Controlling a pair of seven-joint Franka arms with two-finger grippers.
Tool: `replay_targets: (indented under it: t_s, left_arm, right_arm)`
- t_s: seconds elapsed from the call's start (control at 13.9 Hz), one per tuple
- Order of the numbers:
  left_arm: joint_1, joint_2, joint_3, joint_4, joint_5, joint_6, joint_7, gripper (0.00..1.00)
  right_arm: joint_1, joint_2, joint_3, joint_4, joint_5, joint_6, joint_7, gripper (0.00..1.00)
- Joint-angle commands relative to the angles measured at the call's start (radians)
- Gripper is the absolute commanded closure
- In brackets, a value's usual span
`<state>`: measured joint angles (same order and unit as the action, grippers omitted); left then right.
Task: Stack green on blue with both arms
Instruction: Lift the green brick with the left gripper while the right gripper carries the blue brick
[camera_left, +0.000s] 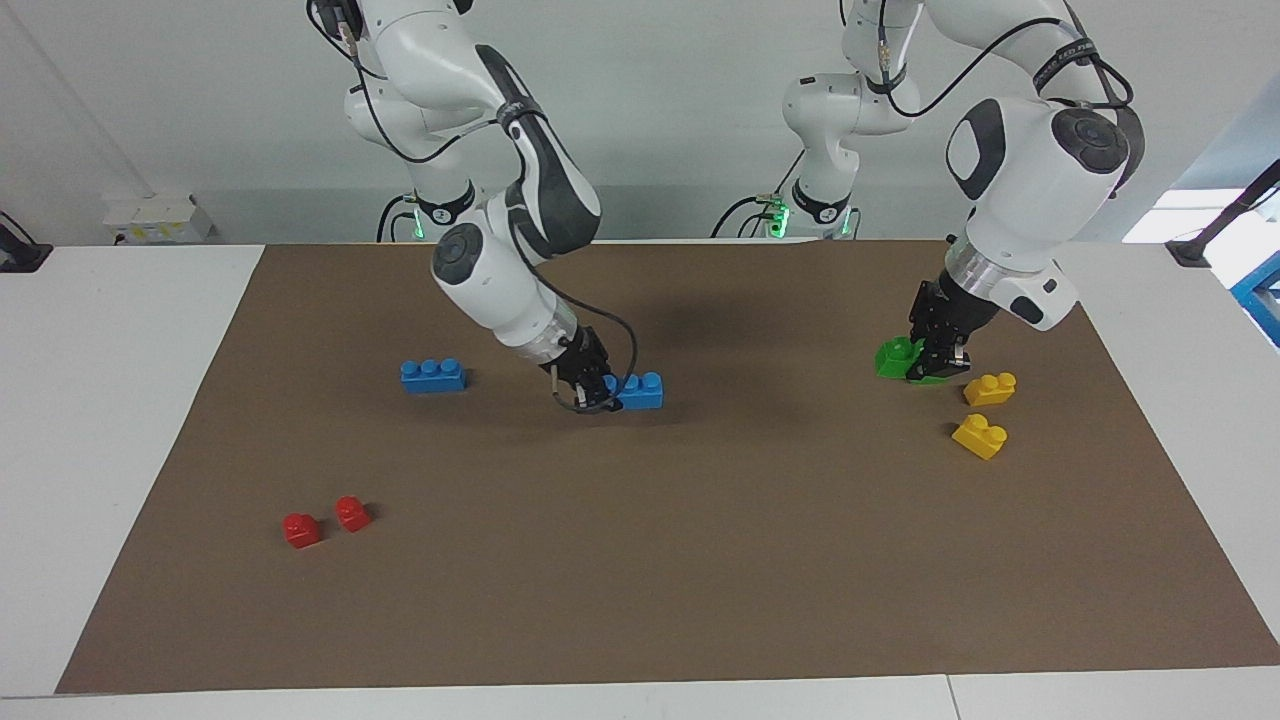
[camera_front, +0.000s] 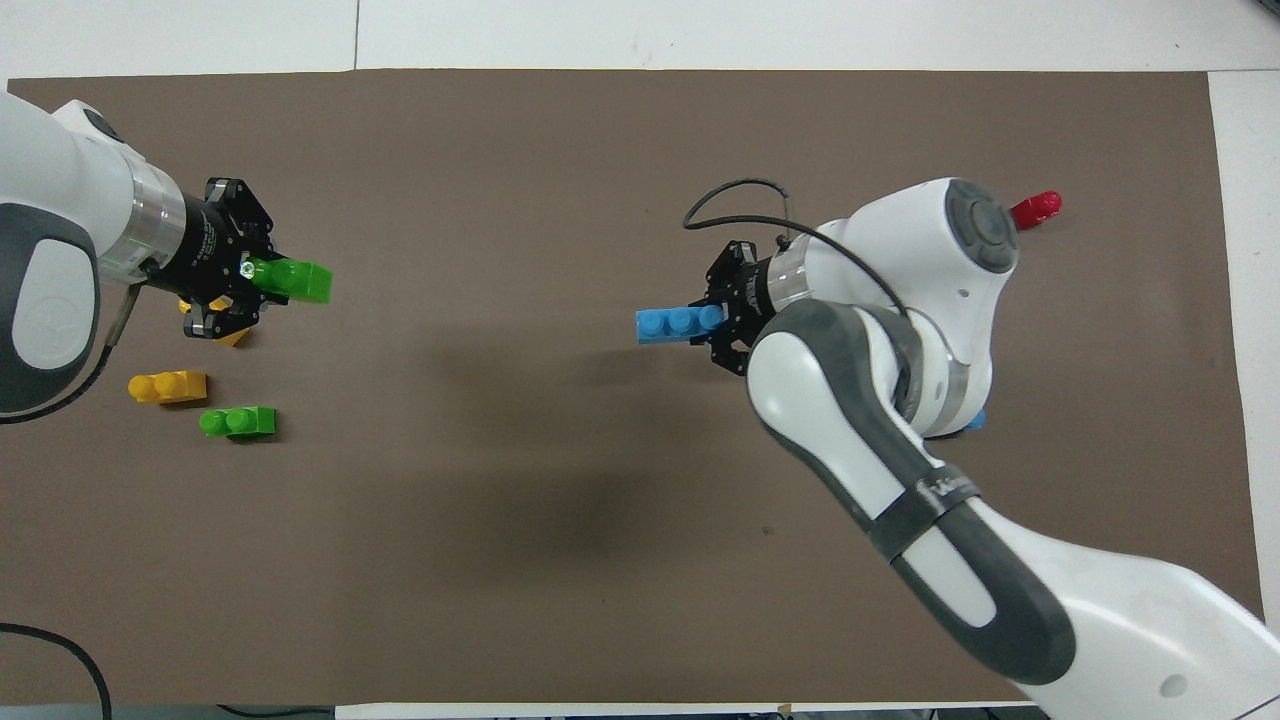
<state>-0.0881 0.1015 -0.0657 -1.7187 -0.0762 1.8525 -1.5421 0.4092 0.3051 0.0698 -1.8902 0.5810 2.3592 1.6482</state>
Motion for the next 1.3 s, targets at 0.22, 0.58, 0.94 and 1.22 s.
replay_targets:
  t_s: [0.22,0.58,0.94,1.22]
  left_arm:
    - [-0.010,-0.034,-0.009,-0.002,-0.020,-0.042,-0.050,1.00]
    - [-0.082,-0.037,-0.009,-0.009,-0.019,-0.032,-0.151,1.00]
    - [-0.153,-0.045,-0.009,-0.022,-0.017,-0.024,-0.234,1.00]
    - [-0.214,-0.077,-0.009,-0.105,-0.013,0.052,-0.311,1.00]
  right_arm:
    - [0.078,0.038,-0.001,-0.086,0.094,0.166,-0.005,1.00]
    - [0.103,0.058,-0.001,-0.106,0.168,0.227,-0.010,1.00]
    - [0.105,0.071,-0.001,-0.127,0.198,0.270,-0.016,1.00]
    - [0.106,0.091,-0.001,-0.127,0.232,0.293,-0.039,1.00]
